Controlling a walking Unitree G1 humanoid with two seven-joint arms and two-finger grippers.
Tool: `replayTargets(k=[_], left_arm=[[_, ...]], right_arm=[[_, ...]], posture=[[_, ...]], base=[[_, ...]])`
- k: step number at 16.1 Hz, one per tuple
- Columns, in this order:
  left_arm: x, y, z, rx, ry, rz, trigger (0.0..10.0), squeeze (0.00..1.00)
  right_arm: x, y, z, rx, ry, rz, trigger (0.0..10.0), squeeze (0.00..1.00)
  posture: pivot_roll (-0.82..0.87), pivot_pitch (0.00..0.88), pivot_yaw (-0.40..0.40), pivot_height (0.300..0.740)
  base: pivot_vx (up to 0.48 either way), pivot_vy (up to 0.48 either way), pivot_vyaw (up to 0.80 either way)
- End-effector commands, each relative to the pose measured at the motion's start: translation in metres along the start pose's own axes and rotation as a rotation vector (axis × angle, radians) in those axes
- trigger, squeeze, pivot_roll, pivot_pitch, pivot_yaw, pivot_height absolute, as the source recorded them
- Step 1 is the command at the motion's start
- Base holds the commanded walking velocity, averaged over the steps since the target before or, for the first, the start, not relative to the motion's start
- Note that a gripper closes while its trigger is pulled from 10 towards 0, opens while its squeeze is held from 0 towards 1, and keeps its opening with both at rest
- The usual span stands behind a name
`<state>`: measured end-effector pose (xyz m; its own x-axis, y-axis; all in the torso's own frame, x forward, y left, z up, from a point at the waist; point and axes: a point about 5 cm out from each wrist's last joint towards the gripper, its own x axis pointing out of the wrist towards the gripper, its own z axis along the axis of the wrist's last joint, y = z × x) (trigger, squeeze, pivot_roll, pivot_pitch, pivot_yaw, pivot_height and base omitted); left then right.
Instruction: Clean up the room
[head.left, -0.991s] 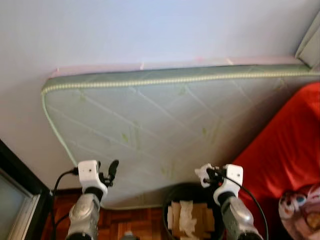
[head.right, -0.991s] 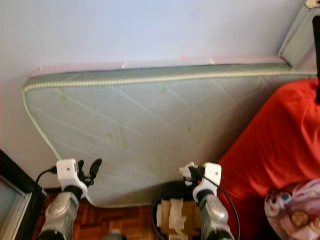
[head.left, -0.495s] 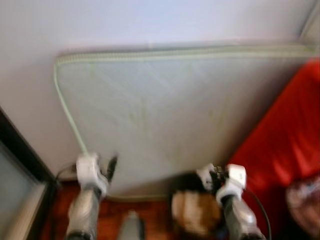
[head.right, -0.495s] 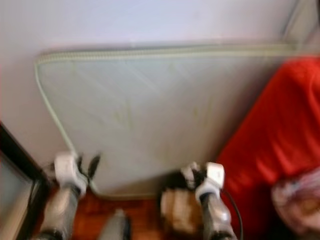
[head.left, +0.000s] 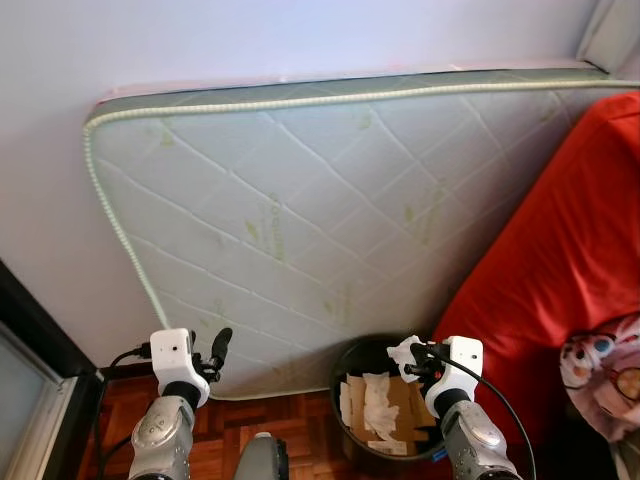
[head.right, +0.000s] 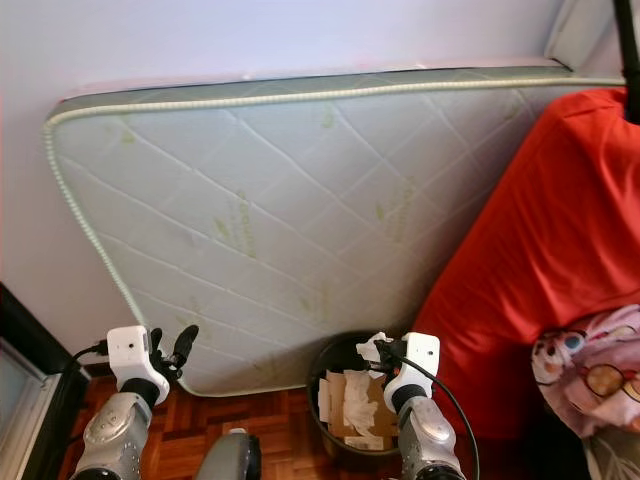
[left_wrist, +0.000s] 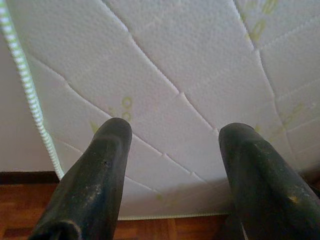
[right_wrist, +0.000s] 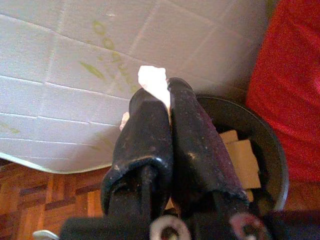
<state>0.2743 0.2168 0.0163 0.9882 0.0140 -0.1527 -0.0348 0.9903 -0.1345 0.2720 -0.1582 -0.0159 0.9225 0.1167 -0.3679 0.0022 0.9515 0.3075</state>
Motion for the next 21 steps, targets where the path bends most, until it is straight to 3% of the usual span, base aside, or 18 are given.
replayTargets(k=[1,6,9,14,21], left_arm=[[-0.001,0.006,0.003,-0.007,-0.009,0.022,10.0,0.00],[0.001,0.000,0.006,-0.037,-0.046,0.045,10.0,0.00],[-0.009,0.004,-0.001,-0.047,-0.043,0.079,10.0,0.00],[-0.019,0.007,-0.004,-0.050,-0.051,0.101,10.0,0.00],[-0.022,0.006,-0.004,-0.048,-0.045,0.104,10.0,0.00]], right_arm=[[0.000,-0.006,0.002,0.001,0.004,-0.028,10.0,0.00],[-0.008,-0.025,0.001,0.010,0.010,-0.071,10.0,0.00],[-0.016,-0.031,-0.005,-0.004,0.001,-0.069,10.0,0.00],[-0.028,-0.035,-0.016,-0.002,-0.017,-0.056,10.0,0.00],[-0.035,-0.033,-0.023,-0.046,-0.005,0.026,10.0,0.00]], posture=[[0.09,0.026,-0.015,0.642],[0.09,0.080,-0.076,0.642],[0.08,0.113,-0.095,0.642],[0.09,0.160,-0.108,0.642],[0.09,0.166,-0.095,0.642]], base=[[0.000,0.000,0.00],[0.000,0.000,0.00],[0.000,0.000,0.00],[0.000,0.000,0.00],[0.000,0.000,0.00]])
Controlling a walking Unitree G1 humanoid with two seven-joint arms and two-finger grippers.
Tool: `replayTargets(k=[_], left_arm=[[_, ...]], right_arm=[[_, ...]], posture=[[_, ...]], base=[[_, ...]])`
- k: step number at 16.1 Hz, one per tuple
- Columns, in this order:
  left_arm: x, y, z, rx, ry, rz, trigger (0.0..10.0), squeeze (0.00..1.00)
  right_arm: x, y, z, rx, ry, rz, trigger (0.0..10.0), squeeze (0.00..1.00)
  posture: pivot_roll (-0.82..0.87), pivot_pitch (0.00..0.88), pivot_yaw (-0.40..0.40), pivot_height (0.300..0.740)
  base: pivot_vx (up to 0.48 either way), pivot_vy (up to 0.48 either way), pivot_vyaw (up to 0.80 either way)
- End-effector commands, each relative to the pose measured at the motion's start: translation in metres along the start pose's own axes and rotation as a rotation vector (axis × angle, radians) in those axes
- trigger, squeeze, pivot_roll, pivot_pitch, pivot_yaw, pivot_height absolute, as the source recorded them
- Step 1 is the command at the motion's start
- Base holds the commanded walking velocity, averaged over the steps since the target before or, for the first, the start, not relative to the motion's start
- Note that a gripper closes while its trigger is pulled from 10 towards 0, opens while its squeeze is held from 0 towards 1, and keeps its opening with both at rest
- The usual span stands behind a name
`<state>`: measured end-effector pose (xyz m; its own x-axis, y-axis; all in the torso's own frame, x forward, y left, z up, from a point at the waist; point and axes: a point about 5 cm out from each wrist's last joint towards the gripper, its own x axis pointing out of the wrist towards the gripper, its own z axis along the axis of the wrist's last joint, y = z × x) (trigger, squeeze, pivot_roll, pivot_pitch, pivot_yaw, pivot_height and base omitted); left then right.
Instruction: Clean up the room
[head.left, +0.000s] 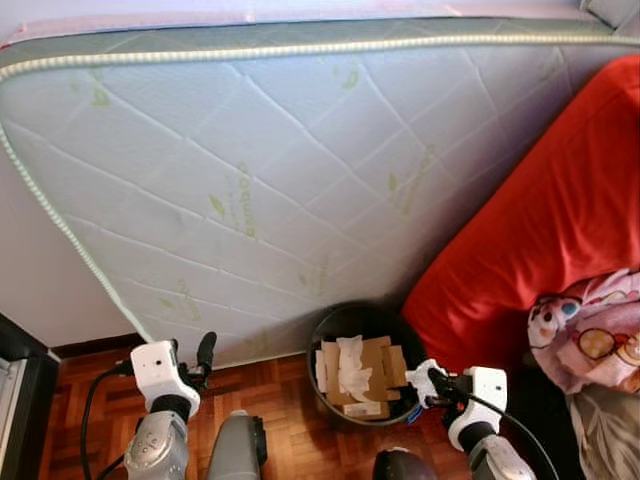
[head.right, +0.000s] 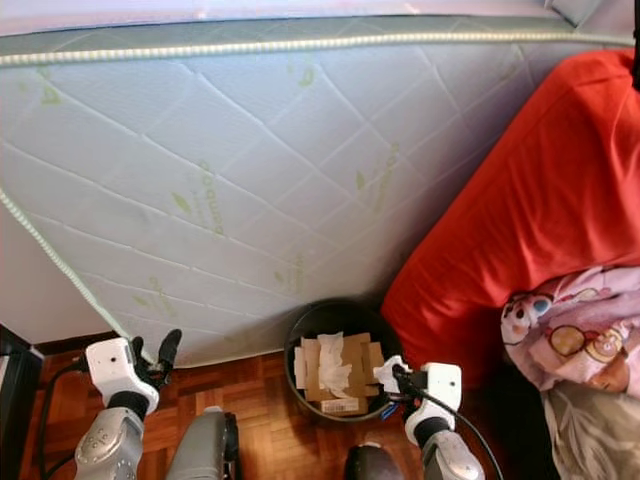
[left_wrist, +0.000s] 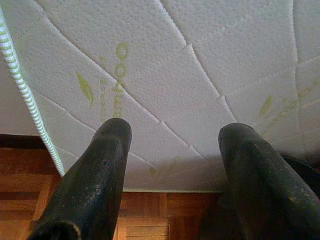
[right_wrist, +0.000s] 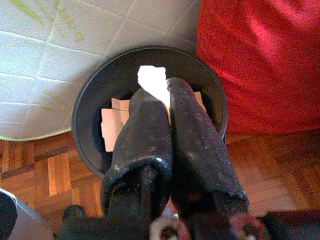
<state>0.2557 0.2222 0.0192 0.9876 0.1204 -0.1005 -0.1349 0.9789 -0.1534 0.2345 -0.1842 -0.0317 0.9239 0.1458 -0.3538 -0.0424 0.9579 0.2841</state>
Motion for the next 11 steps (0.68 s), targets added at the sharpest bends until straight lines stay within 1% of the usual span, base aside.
replayTargets(k=[1,2,4,11], left_arm=[[-0.0037,0.0015,-0.0042,-0.013,0.023,0.009,10.0,0.00],[-0.0039,0.0019,-0.0040,-0.012,0.023,0.010,10.0,0.00],[-0.0037,0.0015,-0.0031,-0.009,0.022,0.008,10.0,0.00],[-0.0063,0.0009,-0.0031,-0.002,0.033,0.002,10.0,0.00]], right_arm=[[-0.0039,-0.0027,-0.0024,-0.013,0.005,0.006,10.0,0.00],[-0.0040,-0.0021,-0.0027,-0.019,0.012,0.019,10.0,0.00],[-0.0039,-0.0004,-0.0033,-0.036,0.023,0.045,10.0,0.00],[-0.0045,0.0019,-0.0028,-0.062,0.029,0.084,10.0,0.00]], posture=[[0.09,0.170,-0.094,0.642],[0.09,0.170,-0.093,0.642],[0.09,0.180,-0.089,0.642],[0.10,0.193,-0.086,0.642]], base=[[0.000,0.000,0.00],[0.000,0.000,0.00],[0.255,0.000,0.00],[0.314,0.000,0.00]])
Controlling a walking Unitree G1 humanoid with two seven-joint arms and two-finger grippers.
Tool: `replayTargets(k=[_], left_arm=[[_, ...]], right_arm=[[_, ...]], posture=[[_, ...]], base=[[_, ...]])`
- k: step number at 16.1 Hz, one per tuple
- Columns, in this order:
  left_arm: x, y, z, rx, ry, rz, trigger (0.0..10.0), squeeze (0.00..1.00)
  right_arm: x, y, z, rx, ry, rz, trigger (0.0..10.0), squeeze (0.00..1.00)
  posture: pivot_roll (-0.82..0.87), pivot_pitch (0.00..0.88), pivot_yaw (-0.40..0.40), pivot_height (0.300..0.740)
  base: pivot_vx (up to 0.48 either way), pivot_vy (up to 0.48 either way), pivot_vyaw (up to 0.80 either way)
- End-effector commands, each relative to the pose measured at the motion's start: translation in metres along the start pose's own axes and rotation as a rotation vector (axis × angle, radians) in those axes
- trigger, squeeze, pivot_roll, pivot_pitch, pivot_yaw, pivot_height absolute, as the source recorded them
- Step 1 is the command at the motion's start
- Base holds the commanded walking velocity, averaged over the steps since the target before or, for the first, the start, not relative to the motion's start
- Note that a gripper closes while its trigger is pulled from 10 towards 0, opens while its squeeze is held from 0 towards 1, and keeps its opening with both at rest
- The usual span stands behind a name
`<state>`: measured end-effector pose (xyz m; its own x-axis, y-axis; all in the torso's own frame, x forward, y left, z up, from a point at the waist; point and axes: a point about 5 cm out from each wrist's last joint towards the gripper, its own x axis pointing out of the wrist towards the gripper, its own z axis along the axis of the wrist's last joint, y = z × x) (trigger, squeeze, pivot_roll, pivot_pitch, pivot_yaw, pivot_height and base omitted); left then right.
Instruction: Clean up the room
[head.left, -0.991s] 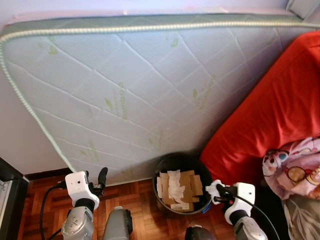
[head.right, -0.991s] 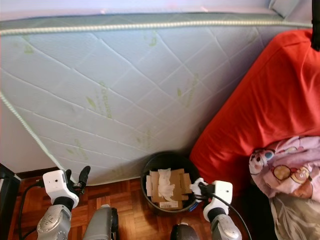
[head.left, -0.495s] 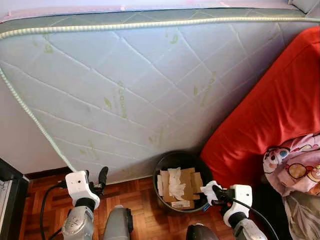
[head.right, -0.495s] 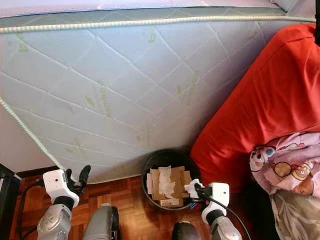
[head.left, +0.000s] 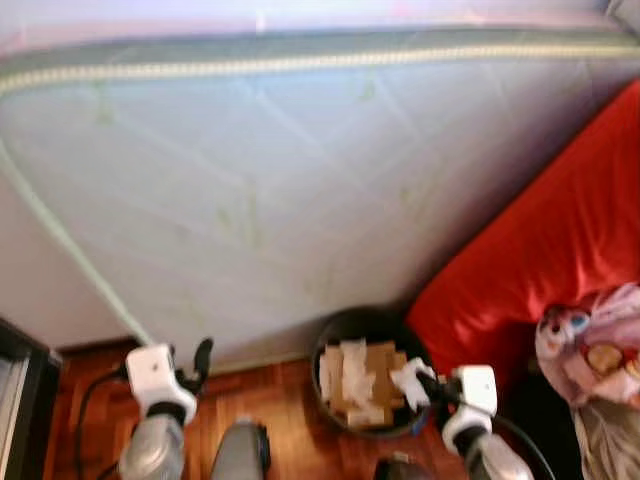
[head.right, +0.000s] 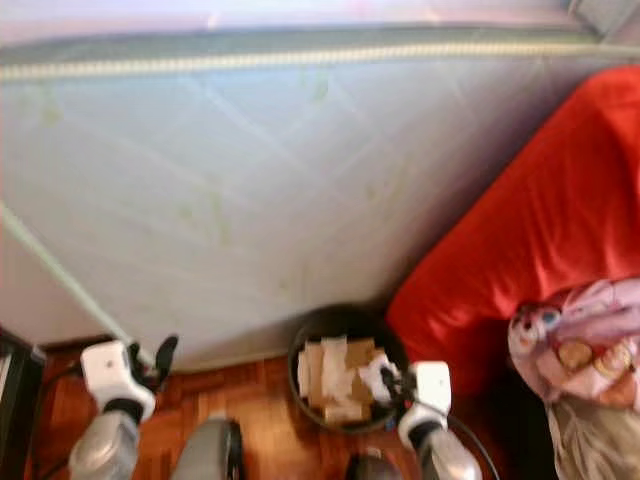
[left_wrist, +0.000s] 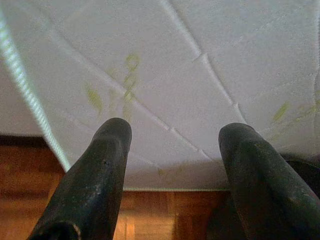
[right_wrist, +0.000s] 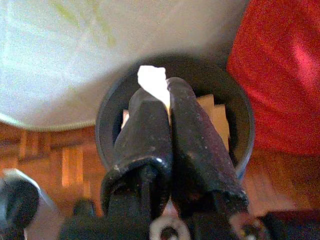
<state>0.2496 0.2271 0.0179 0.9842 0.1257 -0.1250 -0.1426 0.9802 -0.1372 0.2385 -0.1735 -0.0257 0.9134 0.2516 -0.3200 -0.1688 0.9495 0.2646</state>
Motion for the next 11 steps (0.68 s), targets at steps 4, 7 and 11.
replayTargets(k=[4,7,11], left_arm=[[-0.004,-0.003,-0.003,-0.017,0.010,0.003,10.0,0.00],[-0.009,-0.003,-0.004,-0.016,0.010,0.005,10.0,0.00],[-0.015,-0.004,-0.003,-0.018,0.003,0.003,10.0,0.00]], right_arm=[[-0.011,-0.009,-0.009,-0.013,0.049,-0.003,10.0,0.00],[-0.015,-0.009,-0.013,-0.040,0.090,0.037,10.0,0.00],[-0.025,-0.011,-0.017,-0.084,0.118,0.090,10.0,0.00]], posture=[[0.10,0.210,-0.089,0.642],[0.12,0.229,-0.096,0.642],[0.15,0.271,-0.121,0.642]], base=[[0.000,0.000,0.00],[0.000,0.000,0.00],[0.000,0.000,0.00]])
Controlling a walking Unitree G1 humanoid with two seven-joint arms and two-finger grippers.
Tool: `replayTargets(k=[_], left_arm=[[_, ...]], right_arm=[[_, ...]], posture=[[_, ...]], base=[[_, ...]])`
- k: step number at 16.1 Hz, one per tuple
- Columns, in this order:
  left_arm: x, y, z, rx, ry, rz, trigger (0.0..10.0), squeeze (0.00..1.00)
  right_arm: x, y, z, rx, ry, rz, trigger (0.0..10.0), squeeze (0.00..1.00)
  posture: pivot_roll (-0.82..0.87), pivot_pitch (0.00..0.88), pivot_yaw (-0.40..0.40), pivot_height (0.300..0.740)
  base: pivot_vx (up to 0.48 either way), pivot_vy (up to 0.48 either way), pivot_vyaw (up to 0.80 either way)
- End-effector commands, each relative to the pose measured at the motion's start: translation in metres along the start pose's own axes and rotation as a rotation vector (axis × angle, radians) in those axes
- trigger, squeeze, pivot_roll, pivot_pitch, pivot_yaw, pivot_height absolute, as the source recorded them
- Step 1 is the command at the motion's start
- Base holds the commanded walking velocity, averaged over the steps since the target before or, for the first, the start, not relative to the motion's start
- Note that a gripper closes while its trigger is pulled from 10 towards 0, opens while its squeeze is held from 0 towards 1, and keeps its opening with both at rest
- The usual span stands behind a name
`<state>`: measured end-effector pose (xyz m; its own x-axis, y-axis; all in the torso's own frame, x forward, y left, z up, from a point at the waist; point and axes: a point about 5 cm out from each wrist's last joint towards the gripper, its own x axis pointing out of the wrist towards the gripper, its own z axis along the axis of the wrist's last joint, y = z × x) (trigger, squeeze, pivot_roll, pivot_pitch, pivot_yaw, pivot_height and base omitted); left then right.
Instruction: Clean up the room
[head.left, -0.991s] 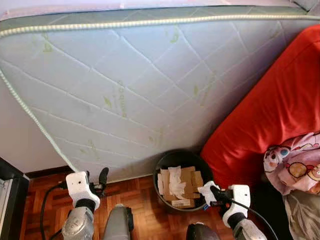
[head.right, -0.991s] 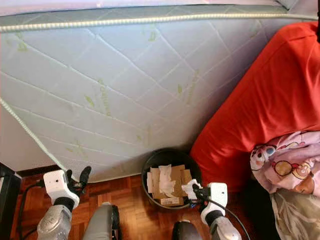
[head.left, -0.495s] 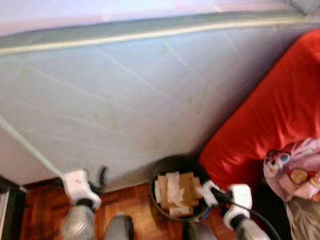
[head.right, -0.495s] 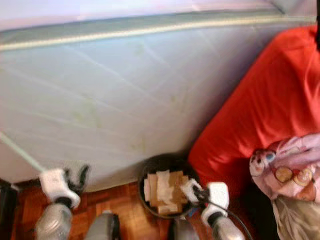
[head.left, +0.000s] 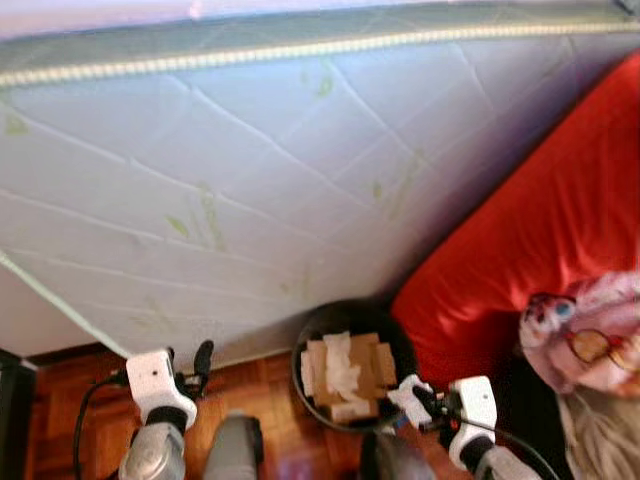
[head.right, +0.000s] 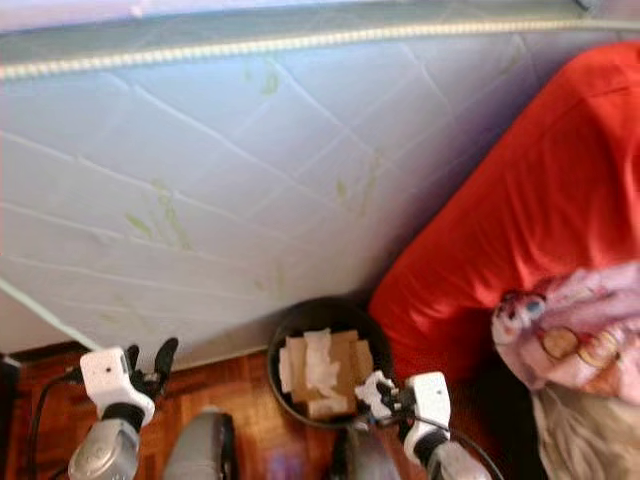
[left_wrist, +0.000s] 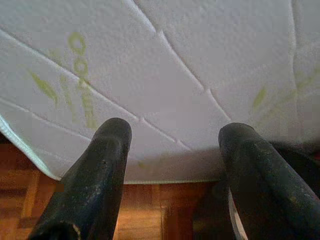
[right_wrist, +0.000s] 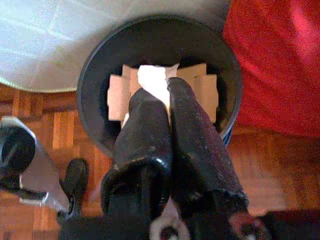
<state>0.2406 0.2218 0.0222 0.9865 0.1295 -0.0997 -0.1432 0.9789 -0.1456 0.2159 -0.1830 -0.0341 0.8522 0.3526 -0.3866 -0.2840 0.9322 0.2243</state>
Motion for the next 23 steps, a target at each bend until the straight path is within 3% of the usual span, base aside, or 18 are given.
replayTargets(k=[1,10,16,18,21,22,23], left_arm=[[-0.006,0.000,-0.003,-0.009,0.016,0.004,10.0,0.00],[-0.013,-0.005,0.028,-0.009,-0.099,0.013,10.0,0.00],[-0.016,-0.007,0.026,-0.019,-0.090,0.025,10.0,0.00],[-0.014,-0.009,0.028,-0.023,-0.084,0.026,10.0,0.00],[-0.008,-0.009,0.031,-0.023,-0.080,0.016,10.0,0.00],[-0.008,-0.010,0.032,-0.022,-0.081,0.013,10.0,0.00],[-0.006,-0.010,0.033,-0.019,-0.084,0.004,10.0,0.00]], right_arm=[[-0.010,-0.004,-0.005,-0.017,0.010,0.011,10.0,0.00],[-0.053,-0.002,-0.007,-0.033,-0.127,0.047,10.0,0.00],[-0.054,-0.005,-0.004,0.005,-0.143,0.036,10.0,0.00],[-0.052,-0.007,-0.002,0.065,-0.176,-0.028,10.0,0.00],[-0.050,-0.008,-0.010,0.267,-0.214,-0.247,10.0,0.00],[-0.051,-0.007,-0.012,0.293,-0.215,-0.272,10.0,0.00],[0.012,-0.012,0.014,0.418,-0.137,-0.347,10.0,0.00]], posture=[[0.16,0.290,-0.129,0.642],[0.23,0.398,-0.171,0.642],[0.22,0.392,-0.177,0.642],[0.21,0.377,-0.170,0.642],[0.20,0.352,-0.149,0.642],[0.20,0.350,-0.147,0.642],[0.19,0.339,-0.132,0.642]], base=[[0.000,0.000,0.00],[0.000,0.000,0.00],[0.000,0.000,0.00],[0.000,0.000,0.00],[0.000,0.000,0.00],[0.000,0.000,0.00],[0.000,0.000,0.00]])
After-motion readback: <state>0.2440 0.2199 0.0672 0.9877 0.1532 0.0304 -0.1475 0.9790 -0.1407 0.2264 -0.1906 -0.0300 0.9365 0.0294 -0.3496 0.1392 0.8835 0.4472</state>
